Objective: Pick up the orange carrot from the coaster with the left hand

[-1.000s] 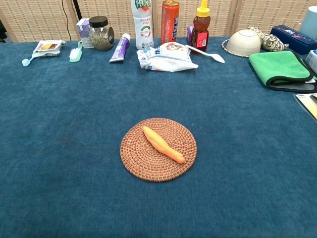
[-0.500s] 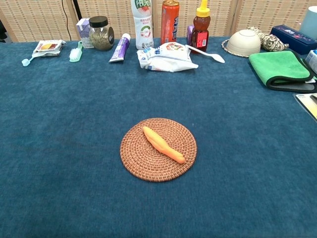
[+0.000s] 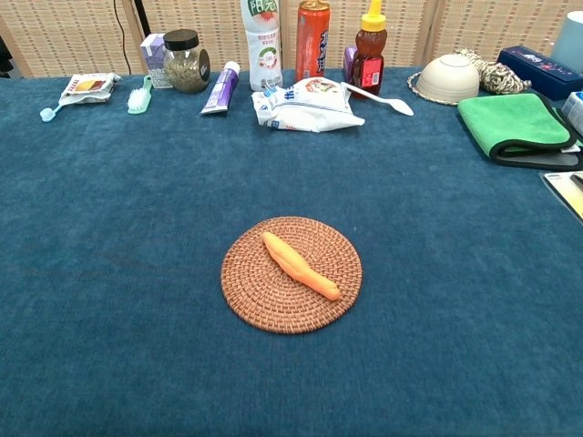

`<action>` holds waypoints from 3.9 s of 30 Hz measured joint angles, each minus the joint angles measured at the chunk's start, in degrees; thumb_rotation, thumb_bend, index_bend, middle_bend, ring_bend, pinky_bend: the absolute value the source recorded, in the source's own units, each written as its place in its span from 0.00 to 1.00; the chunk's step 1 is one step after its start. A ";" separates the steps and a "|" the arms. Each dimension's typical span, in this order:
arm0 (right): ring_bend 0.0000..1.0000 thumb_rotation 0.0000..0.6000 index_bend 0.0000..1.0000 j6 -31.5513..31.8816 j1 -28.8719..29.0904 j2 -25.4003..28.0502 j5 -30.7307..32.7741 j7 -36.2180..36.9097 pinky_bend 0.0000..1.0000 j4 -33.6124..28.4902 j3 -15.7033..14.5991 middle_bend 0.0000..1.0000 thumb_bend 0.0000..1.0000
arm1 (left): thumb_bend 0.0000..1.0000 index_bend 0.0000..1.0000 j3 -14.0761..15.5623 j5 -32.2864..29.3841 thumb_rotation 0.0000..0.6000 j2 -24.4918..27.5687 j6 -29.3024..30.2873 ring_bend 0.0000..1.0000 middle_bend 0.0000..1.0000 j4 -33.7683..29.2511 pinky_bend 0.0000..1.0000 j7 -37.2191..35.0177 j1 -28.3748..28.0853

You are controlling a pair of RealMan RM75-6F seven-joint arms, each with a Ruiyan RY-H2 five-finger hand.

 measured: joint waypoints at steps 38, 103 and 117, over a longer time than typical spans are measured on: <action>0.00 1.00 0.09 -2.04 0.75 -0.84 0.63 0.19 0.00 0.28 -0.01 0.00 0.44 | 0.36 0.37 -3.07 0.18 1.00 -19.72 -21.57 0.07 0.13 3.52 0.00 5.58 -22.83; 0.00 1.00 0.09 -1.22 -0.65 0.75 2.08 1.69 0.00 0.63 -0.03 0.00 0.44 | 0.39 0.48 -3.51 -20.36 1.00 -41.90 -30.19 0.07 0.13 14.21 0.00 22.98 -35.95; 0.00 1.00 0.10 -1.30 -0.62 0.79 1.89 2.03 0.00 0.67 0.04 0.00 0.44 | 0.54 0.59 -3.46 -19.74 1.00 -41.10 -27.95 0.08 0.14 12.98 0.00 21.18 -36.07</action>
